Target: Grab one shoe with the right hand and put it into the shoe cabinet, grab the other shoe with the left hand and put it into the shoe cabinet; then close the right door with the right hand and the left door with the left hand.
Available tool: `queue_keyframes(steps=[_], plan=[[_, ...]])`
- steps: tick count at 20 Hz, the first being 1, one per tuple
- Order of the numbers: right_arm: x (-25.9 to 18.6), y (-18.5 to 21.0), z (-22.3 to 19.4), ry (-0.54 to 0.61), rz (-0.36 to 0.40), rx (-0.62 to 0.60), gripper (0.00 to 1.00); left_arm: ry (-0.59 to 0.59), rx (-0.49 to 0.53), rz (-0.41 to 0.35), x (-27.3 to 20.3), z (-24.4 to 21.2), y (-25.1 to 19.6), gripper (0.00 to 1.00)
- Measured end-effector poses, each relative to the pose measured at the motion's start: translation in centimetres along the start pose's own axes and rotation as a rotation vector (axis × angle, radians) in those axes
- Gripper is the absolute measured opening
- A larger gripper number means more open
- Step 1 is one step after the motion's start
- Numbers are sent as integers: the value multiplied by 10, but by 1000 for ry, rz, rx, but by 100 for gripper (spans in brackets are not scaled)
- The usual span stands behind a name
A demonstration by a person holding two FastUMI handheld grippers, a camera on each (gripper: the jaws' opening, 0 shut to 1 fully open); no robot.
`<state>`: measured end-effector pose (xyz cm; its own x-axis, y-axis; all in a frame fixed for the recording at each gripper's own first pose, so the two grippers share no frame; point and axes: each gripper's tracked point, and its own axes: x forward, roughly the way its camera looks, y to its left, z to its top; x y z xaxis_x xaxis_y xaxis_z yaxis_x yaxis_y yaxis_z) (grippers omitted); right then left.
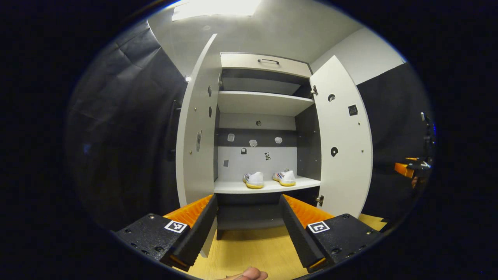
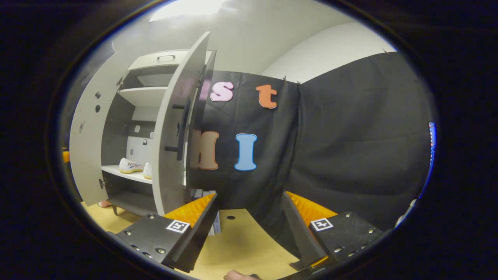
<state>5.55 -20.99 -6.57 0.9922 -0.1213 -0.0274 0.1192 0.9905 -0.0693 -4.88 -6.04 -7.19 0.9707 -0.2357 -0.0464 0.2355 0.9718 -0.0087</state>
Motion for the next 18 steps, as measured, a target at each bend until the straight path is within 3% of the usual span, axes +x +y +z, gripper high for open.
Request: queue_keyframes(steps=[1, 6, 12, 18], plan=[[11, -6, 5, 1, 7, 1, 97, -5, -6, -4, -4, -4, -1, 94], [73, -9, 32, 8, 66, 38, 96, -14, -49, -71, -17, -16, -5, 99], [111, 37, 70, 61, 173, 142, 96, 20, -54, -53, -16, -32, 20, 96], [130, 67, 86, 77, 189, 76, 98, 27, -4, -10, -24, -31, 43, 96]])
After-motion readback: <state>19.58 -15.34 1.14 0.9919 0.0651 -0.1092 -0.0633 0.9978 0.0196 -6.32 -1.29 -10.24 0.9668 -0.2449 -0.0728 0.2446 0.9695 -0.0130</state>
